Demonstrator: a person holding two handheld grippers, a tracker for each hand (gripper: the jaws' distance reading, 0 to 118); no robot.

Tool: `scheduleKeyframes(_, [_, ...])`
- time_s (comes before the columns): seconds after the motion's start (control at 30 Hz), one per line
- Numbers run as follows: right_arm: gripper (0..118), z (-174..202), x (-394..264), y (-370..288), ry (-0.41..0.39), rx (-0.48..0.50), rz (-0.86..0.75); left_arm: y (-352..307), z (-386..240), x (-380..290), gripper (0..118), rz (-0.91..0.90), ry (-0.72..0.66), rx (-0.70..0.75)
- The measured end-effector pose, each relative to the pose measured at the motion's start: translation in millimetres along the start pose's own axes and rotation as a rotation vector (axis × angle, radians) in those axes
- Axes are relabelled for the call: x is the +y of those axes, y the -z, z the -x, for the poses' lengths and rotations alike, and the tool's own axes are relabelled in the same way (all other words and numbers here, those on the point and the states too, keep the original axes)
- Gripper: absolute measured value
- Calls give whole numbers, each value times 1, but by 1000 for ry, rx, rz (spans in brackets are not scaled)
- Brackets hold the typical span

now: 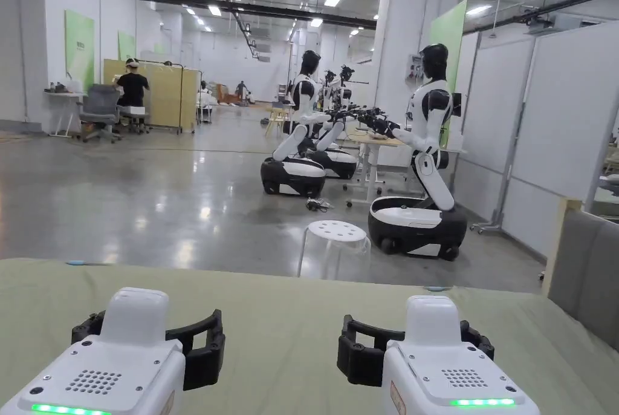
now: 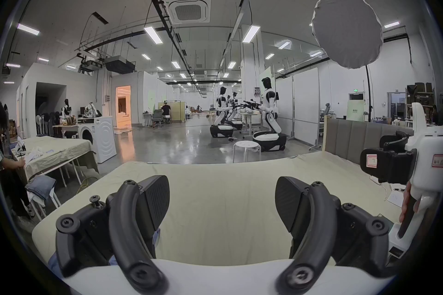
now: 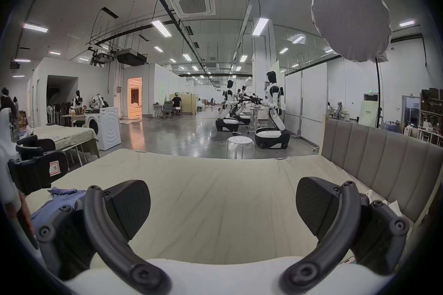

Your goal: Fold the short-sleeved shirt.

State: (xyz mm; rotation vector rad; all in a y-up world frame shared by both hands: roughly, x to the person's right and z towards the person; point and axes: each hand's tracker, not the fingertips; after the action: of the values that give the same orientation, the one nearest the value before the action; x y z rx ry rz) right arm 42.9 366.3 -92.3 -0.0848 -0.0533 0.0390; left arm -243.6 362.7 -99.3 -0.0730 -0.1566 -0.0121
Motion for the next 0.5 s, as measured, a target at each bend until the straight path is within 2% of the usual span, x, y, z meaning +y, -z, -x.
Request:
scheduleKeyframes(0.1, [118,-4,-1,-3,-17,-28,-26,-4,5,-1,91,-12,2,11])
scheduleKeyframes(0.3, [118,-7,3,-2,9,-17,-27,-4,6,4,91,-27,-3,30])
scheduleKeyframes(0.5, [118,-9,-4,-3,-23,-28,-21,-10,12,0,90,-24,8,32])
